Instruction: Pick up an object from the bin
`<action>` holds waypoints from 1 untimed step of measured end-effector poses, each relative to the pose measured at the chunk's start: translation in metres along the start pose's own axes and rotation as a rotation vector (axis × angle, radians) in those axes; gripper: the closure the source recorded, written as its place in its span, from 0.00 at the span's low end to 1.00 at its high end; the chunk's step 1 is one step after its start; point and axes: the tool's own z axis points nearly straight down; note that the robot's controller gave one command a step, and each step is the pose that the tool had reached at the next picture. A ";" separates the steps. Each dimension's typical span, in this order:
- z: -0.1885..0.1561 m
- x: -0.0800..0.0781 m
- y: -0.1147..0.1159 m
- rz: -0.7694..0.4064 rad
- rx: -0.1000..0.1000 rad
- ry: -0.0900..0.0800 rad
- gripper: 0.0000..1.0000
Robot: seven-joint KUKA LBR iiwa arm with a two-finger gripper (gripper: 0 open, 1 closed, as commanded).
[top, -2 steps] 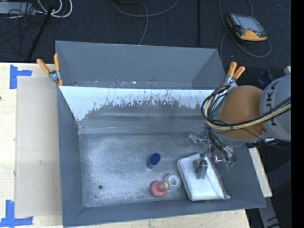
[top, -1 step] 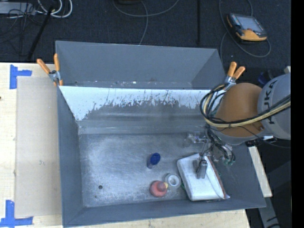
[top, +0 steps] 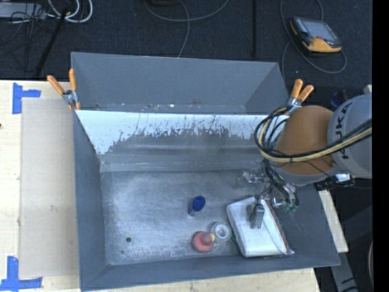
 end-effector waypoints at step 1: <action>0.001 -0.004 -0.002 0.018 -0.003 0.010 0.00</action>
Offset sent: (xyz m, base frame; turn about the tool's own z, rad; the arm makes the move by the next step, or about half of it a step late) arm -0.0016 -0.0056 -0.0103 0.0234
